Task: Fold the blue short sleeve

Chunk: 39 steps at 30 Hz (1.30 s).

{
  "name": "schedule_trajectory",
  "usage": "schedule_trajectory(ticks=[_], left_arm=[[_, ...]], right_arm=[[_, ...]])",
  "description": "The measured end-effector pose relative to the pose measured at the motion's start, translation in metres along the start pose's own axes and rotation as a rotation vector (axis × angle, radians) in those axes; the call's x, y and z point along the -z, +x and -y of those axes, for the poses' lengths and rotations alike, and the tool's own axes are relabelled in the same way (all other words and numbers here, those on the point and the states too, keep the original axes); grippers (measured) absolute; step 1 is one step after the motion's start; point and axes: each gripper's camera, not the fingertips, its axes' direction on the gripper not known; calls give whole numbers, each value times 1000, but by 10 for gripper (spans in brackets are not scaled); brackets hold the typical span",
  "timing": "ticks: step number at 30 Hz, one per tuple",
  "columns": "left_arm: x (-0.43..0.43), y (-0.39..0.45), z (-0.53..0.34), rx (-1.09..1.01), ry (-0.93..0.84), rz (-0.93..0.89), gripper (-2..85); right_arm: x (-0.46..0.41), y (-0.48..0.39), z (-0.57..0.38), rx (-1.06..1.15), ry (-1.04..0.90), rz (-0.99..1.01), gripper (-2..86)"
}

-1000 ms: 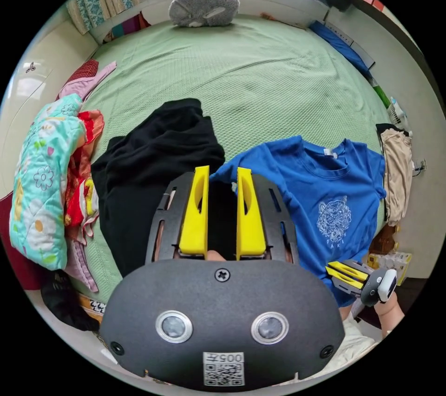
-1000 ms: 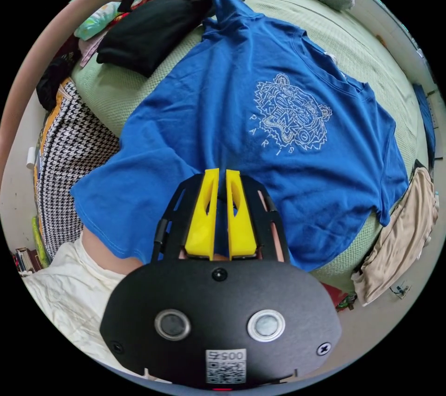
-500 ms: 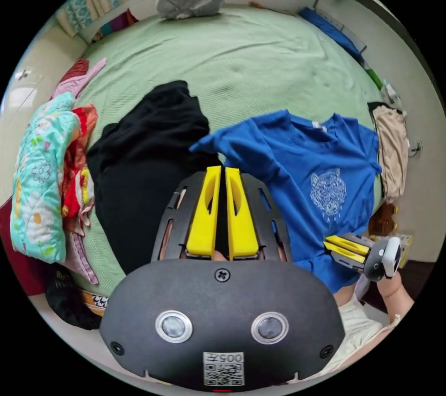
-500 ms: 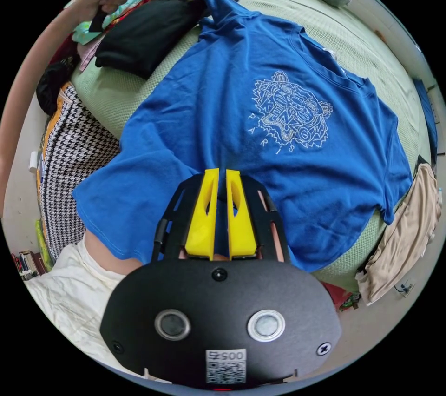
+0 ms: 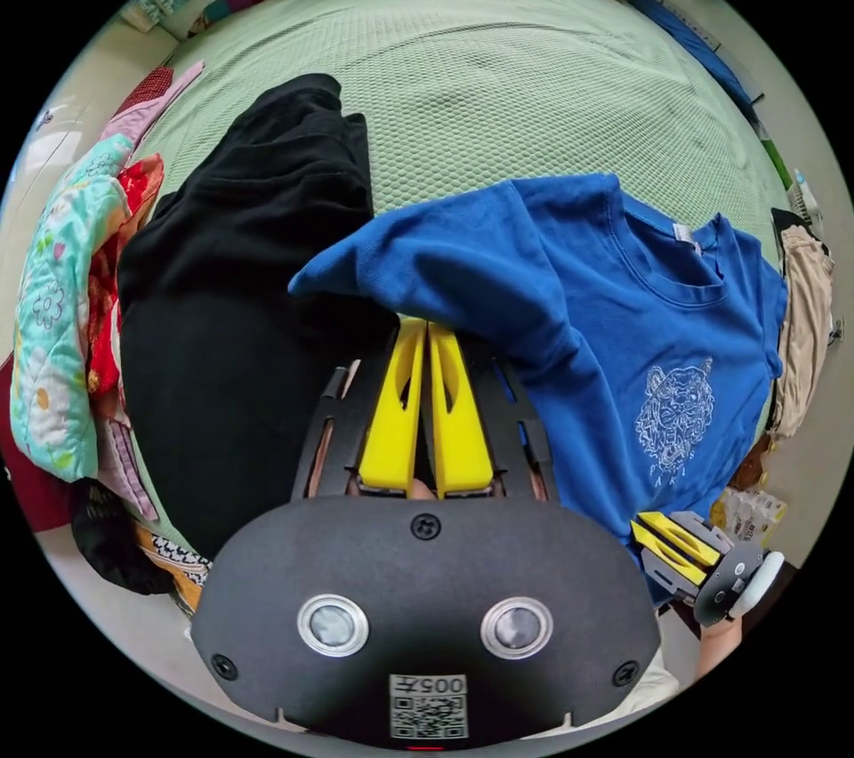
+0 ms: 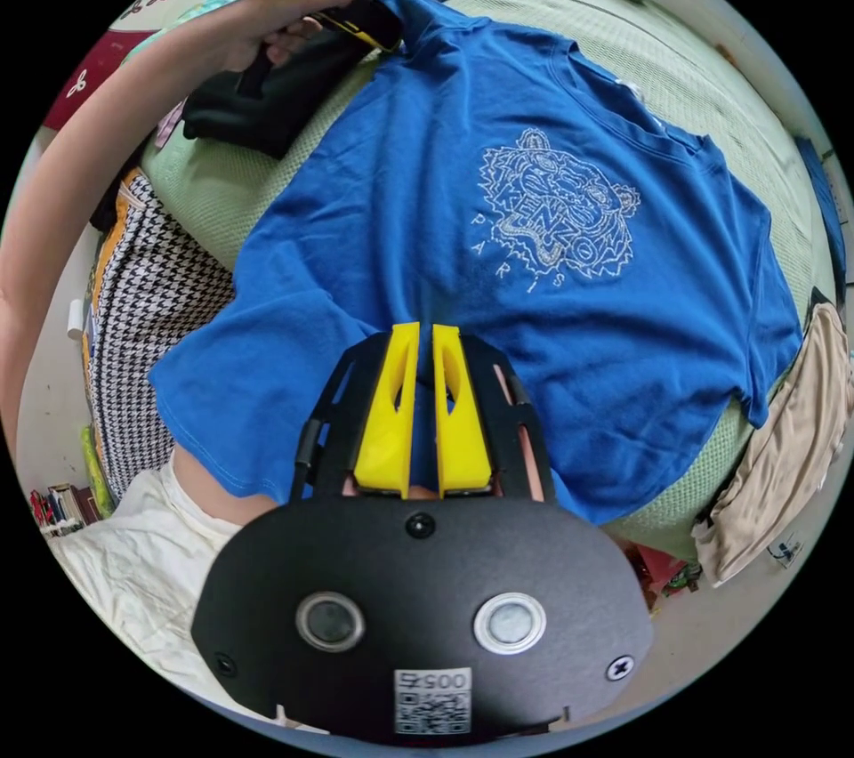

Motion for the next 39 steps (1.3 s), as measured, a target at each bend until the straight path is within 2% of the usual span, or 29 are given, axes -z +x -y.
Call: schedule_trajectory(ticks=[4,10,12,17,21,27,31,39], left_arm=[[16,-4,-6,-20,-2,-29,-2],[73,-22,-50,-47,105,27,-4],[79,-32,-60,-48,108,-27,-5],[66,-40,-62,-5,118,-79,-3],[65,-40,-66,0,120,23,-2],[62,-57,-75,19,145,-112,12],[56,-52,-63,14,158,-169,53],[21,-38,-31,31,56,-94,77]], right_arm=[[2,2,2,-1,3,0,13],[6,10,3,-17,6,27,13],[7,10,4,-19,5,27,13],[11,9,7,-12,0,4,13],[15,14,6,-25,3,28,13],[21,22,9,-48,-4,72,13],[26,21,7,-46,-1,69,13],[34,19,7,-49,-5,74,14]])
